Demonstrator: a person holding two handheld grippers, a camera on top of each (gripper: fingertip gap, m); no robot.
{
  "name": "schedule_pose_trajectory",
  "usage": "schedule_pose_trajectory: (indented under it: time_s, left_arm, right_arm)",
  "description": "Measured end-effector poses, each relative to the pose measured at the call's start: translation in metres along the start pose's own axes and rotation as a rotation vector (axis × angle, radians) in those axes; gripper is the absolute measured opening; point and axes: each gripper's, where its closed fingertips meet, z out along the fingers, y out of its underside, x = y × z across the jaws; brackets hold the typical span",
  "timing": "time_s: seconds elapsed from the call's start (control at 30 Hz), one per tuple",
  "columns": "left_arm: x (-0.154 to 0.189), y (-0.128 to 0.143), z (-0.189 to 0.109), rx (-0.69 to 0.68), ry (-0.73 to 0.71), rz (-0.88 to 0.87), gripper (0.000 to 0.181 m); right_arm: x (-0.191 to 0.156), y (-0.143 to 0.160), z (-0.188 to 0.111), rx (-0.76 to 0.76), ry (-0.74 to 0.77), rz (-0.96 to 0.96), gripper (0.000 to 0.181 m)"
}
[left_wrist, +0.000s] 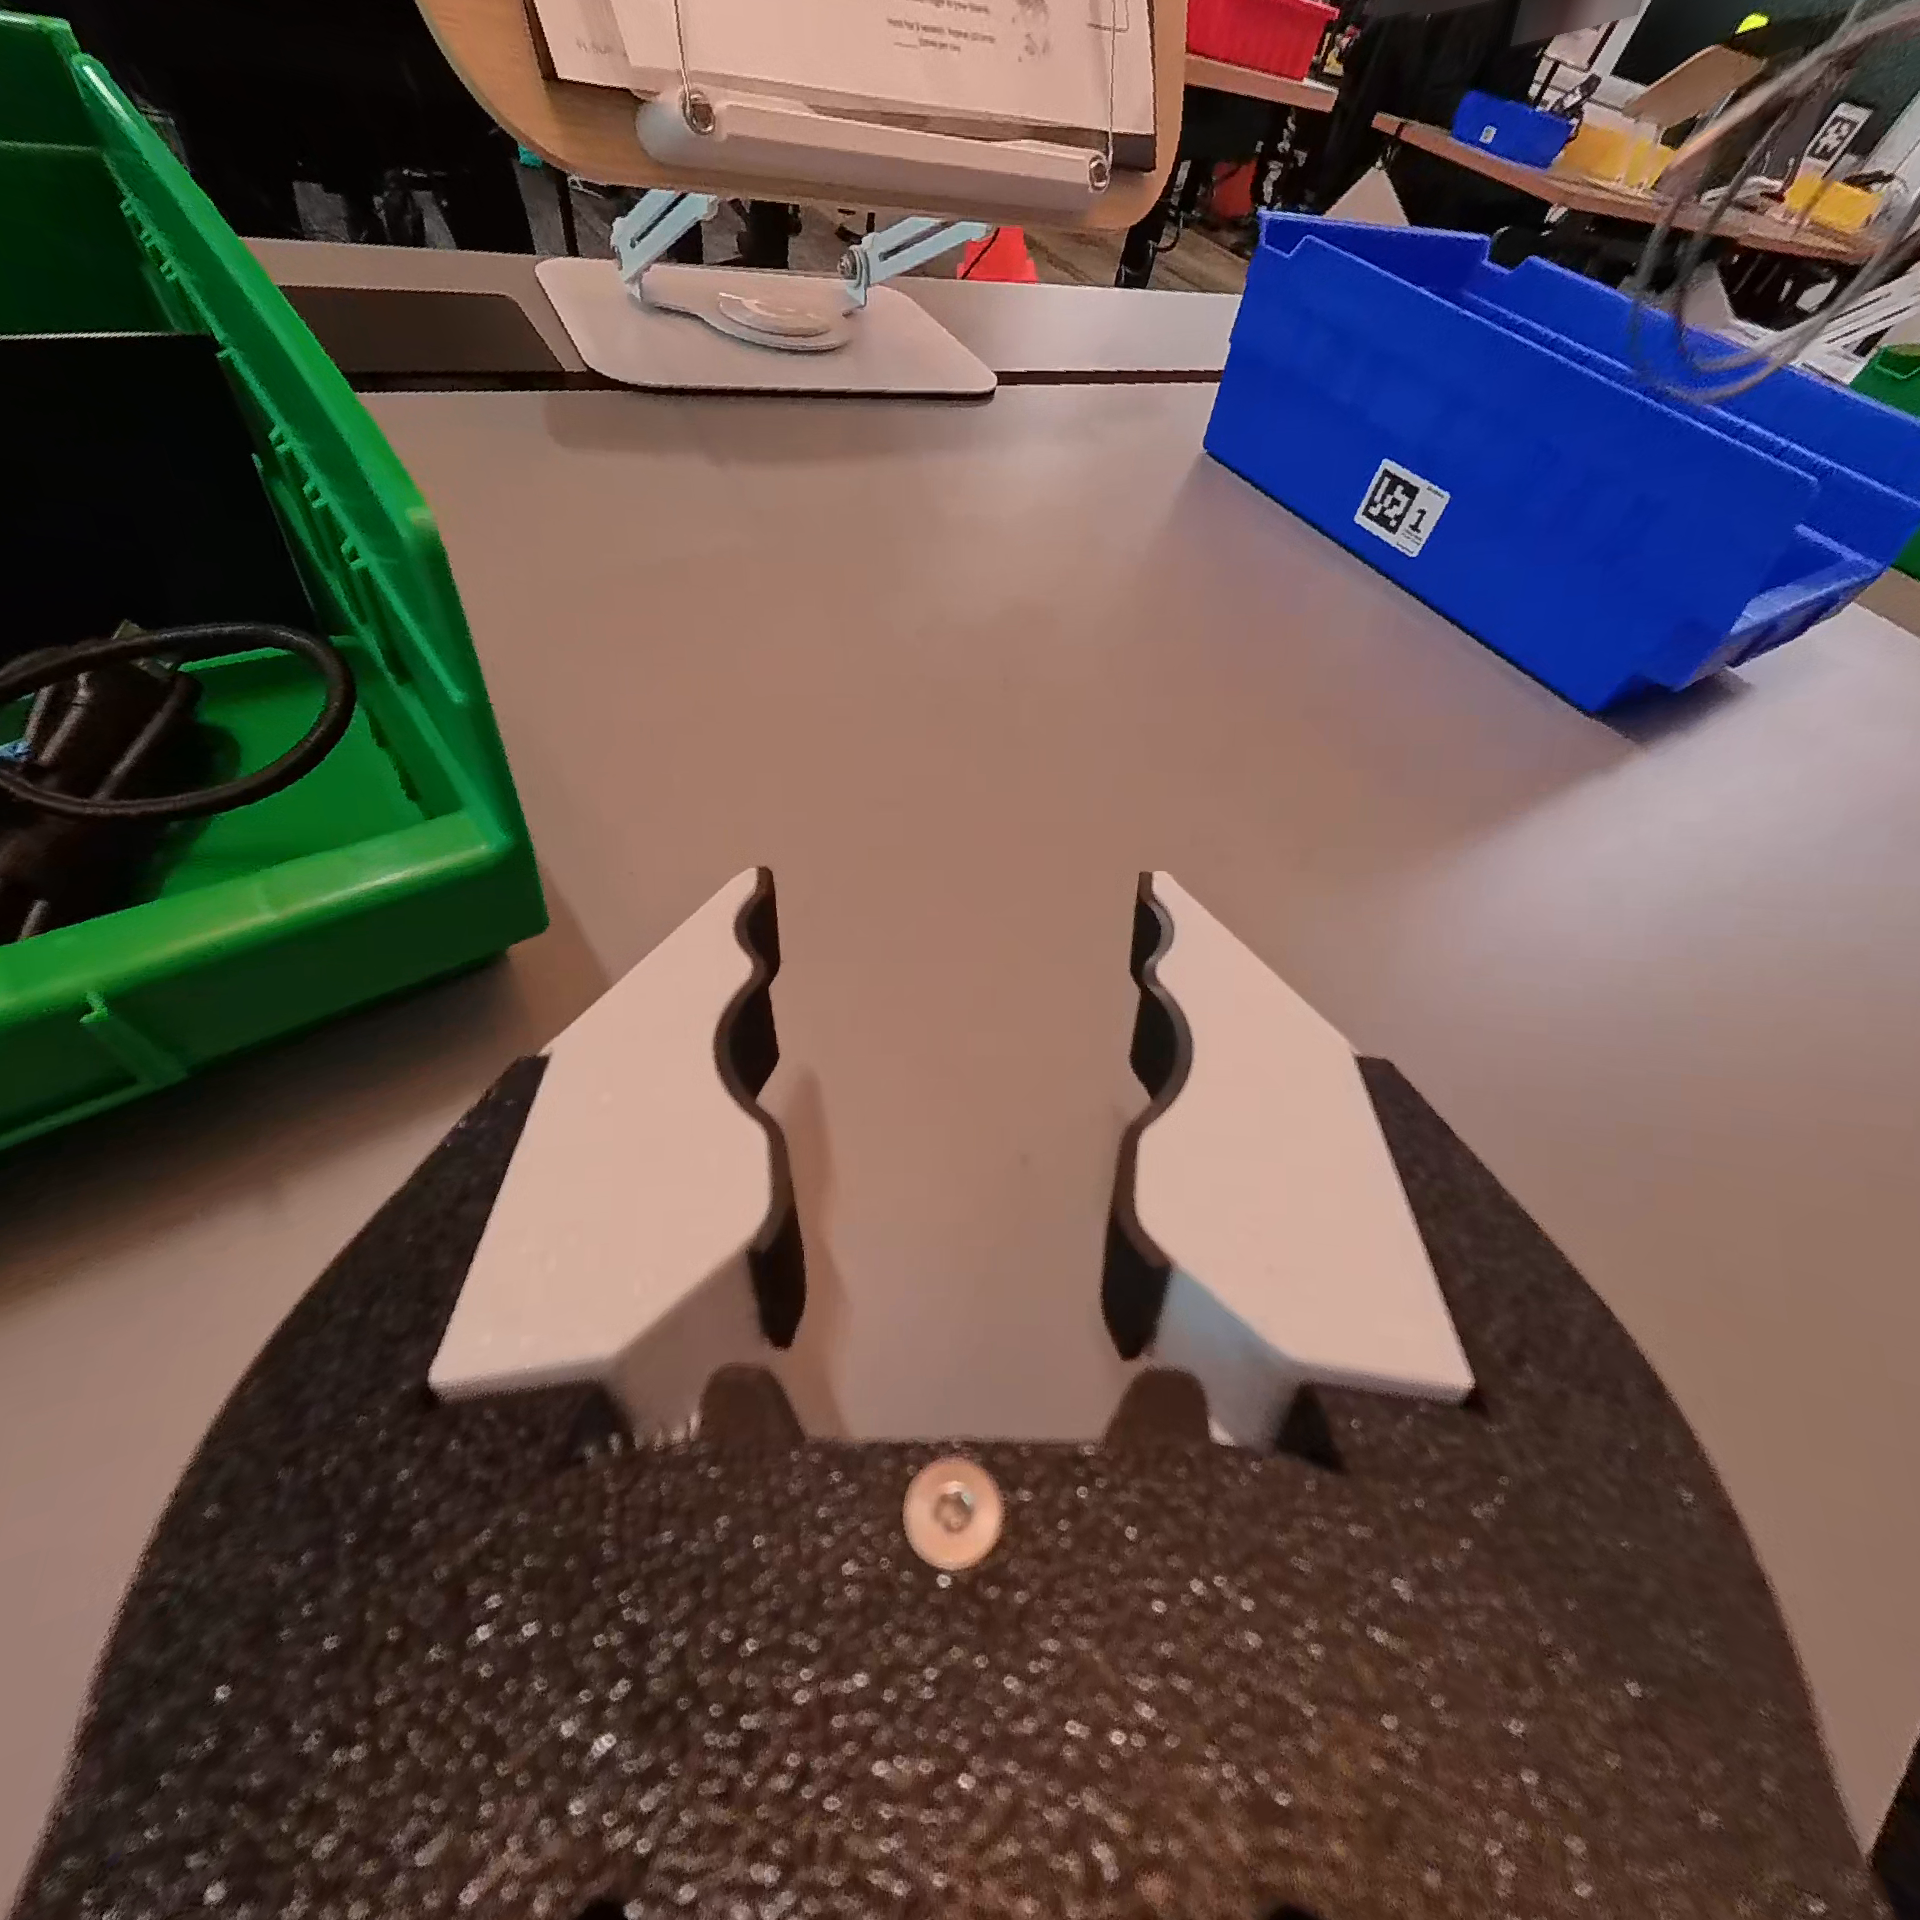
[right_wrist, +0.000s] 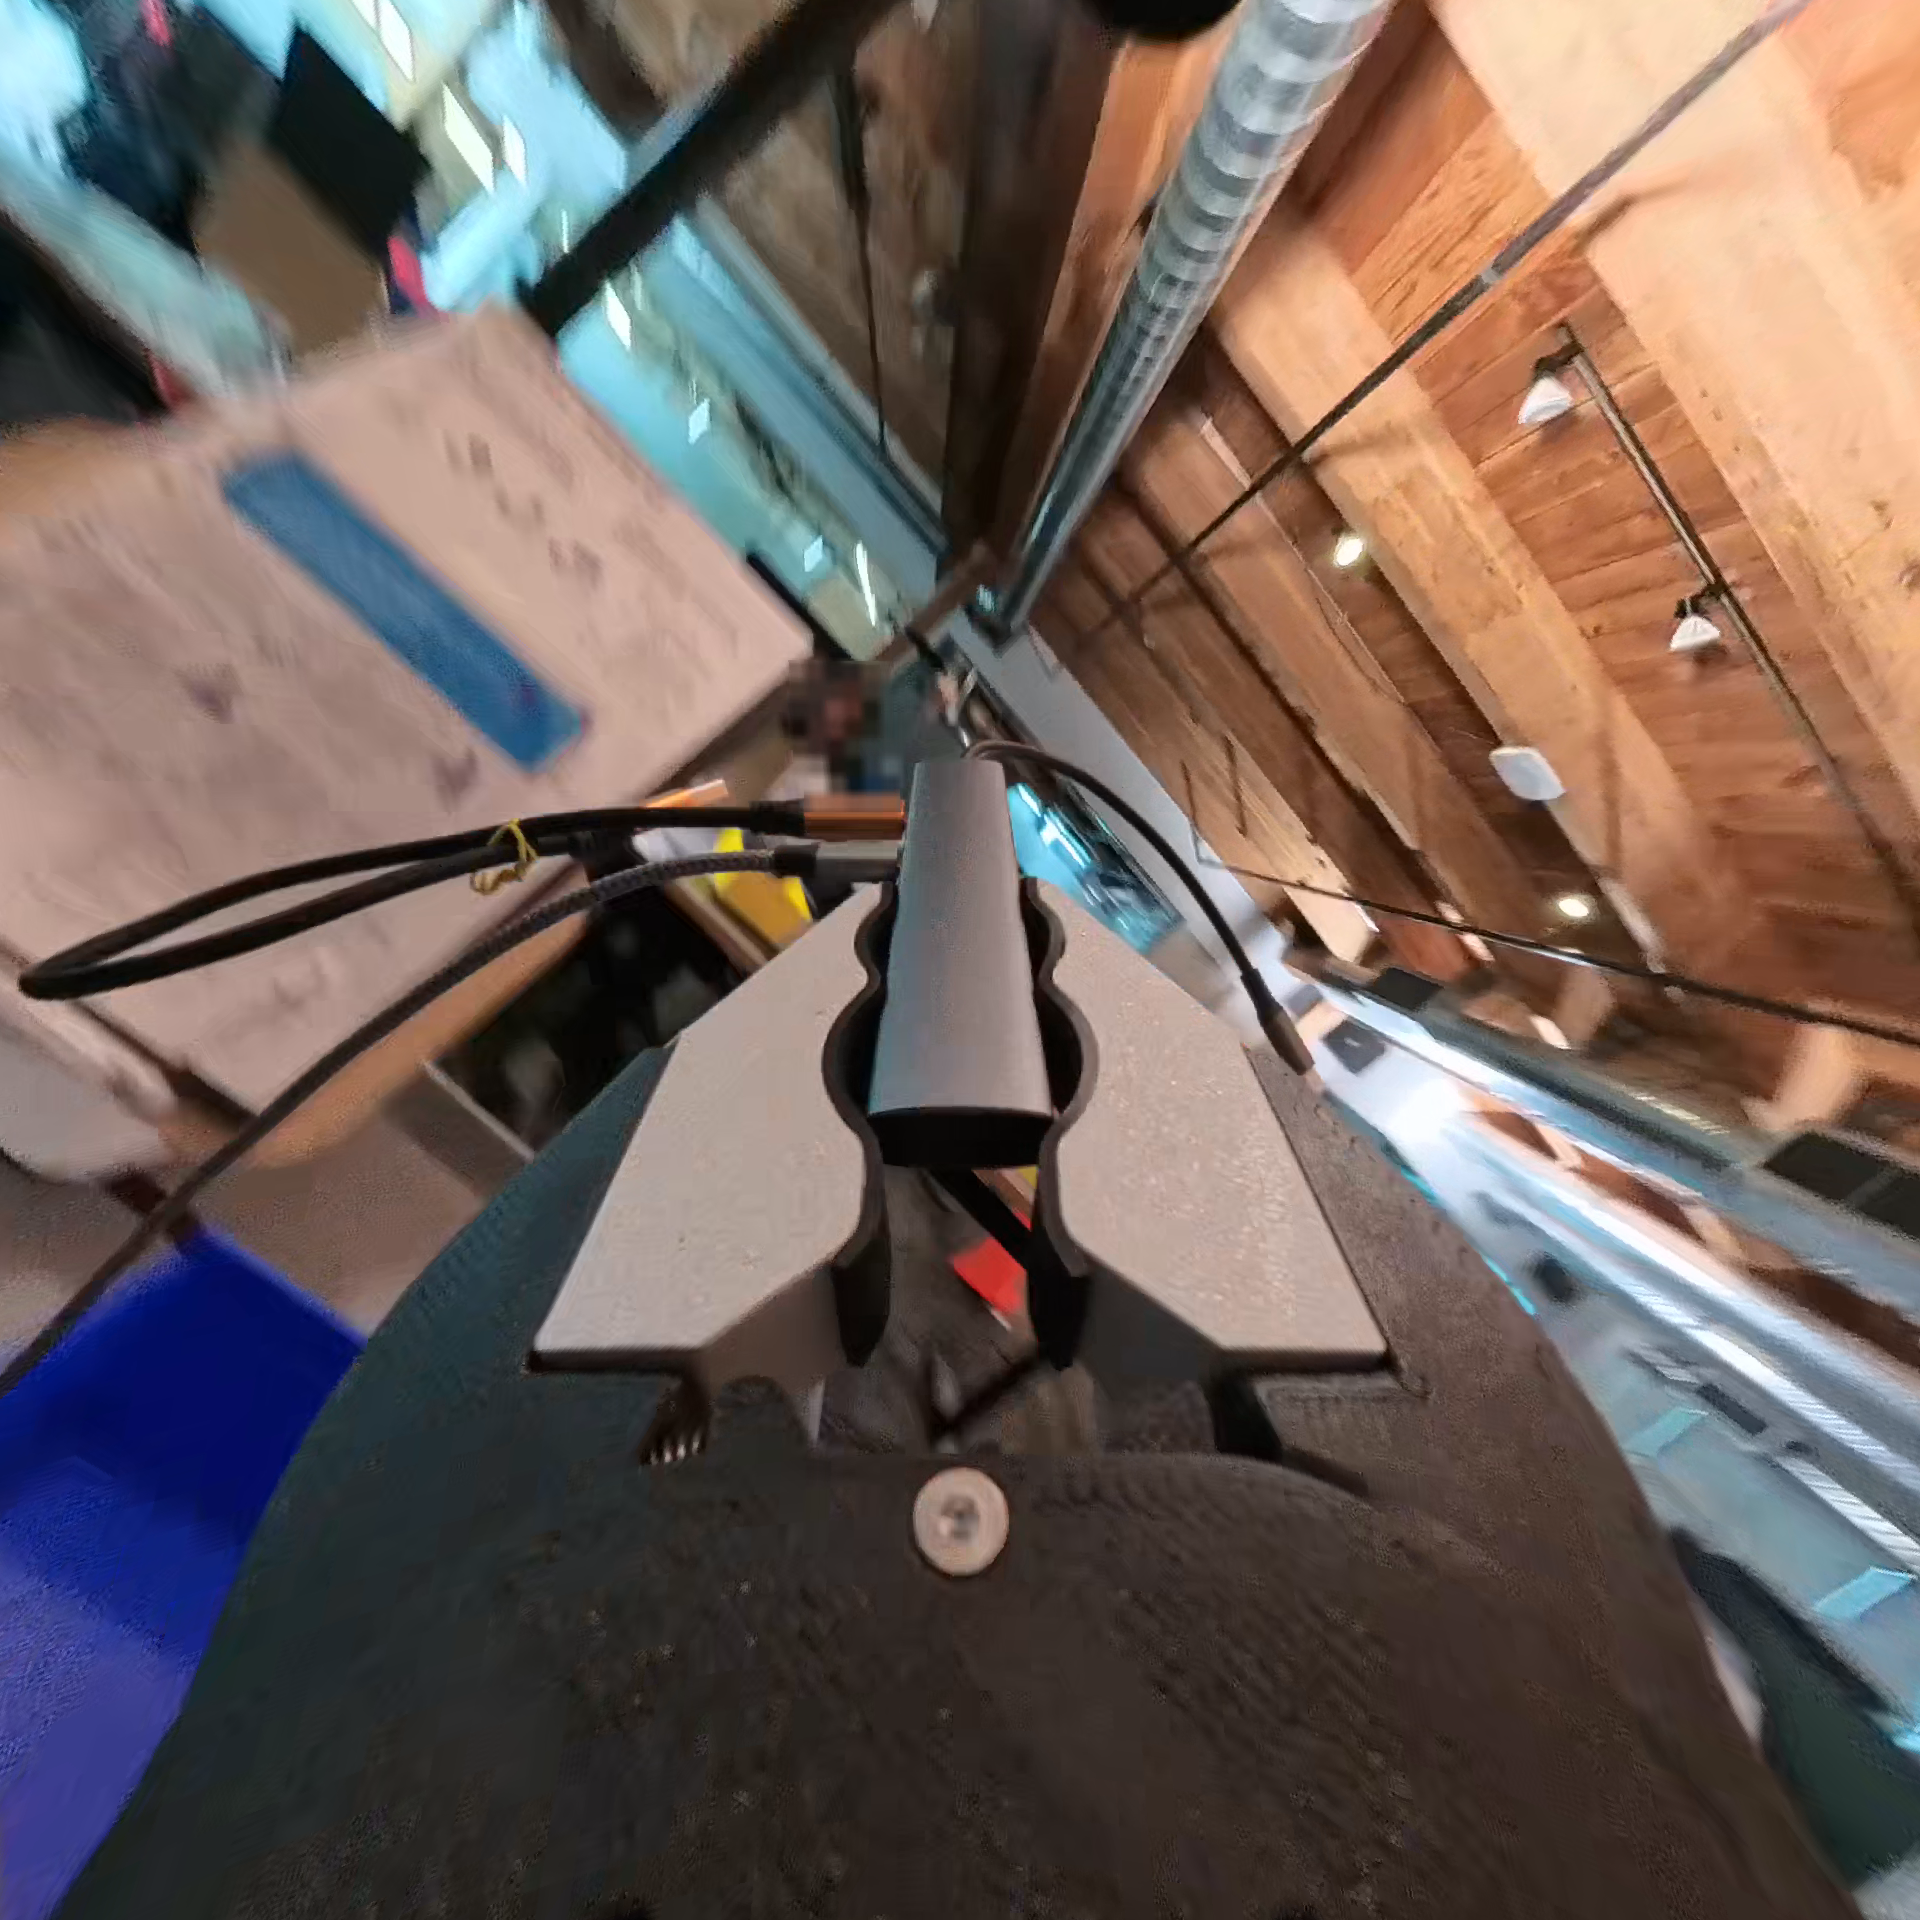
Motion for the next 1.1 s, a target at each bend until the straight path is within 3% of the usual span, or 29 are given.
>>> schedule_pose_trajectory:
  time_s: [0.03, 0.13, 0.23, 0.4, 0.5, 0.6, 0.7, 0.87, 0.97, 1.1]
  left_arm:
    - [0.000, 0.000, 0.000, 0.001, 0.002, 0.002, 0.066]
    - [0.003, 0.000, -0.001, 0.006, 0.010, 0.009, 0.066]
    - [0.003, 0.000, -0.001, 0.004, 0.014, 0.007, 0.066]
    - [0.003, 0.002, -0.002, -0.005, 0.017, 0.010, 0.066]
    - [0.001, 0.001, -0.004, 0.003, 0.017, -0.001, 0.065]
    - [0.000, 0.001, -0.005, 0.004, 0.019, -0.015, 0.065]
    - [0.001, 0.002, -0.004, -0.005, 0.019, -0.006, 0.065]
    - [0.002, 0.006, 0.000, -0.039, 0.016, 0.010, 0.065]
    - [0.002, 0.008, 0.001, -0.051, 0.010, 0.016, 0.064]
    - [0.002, 0.009, 0.001, -0.059, 0.008, 0.020, 0.063]
  right_arm:
    - [-0.011, 0.018, 0.004, -0.060, -0.023, -0.078, 0.022]
    - [-0.068, 0.061, 0.005, -0.137, -0.208, -0.263, 0.022]
    - [-0.132, 0.097, -0.007, -0.204, -0.419, -0.317, 0.022]
    - [-0.207, 0.159, -0.043, -0.497, -0.628, -0.090, 0.022]
    - [-0.237, 0.168, -0.063, -0.532, -0.694, 0.164, 0.022]
    - [-0.243, 0.164, -0.073, -0.471, -0.733, 0.401, 0.022]
    - [-0.238, 0.164, -0.082, -0.444, -0.788, 0.502, 0.022]
    - [-0.215, 0.186, -0.075, -0.511, -0.786, 0.770, 0.022]
    - [-0.206, 0.214, -0.070, -0.572, -0.747, 0.646, 0.022]
    - [-0.201, 0.214, -0.068, -0.480, -0.786, 0.310, 0.022]
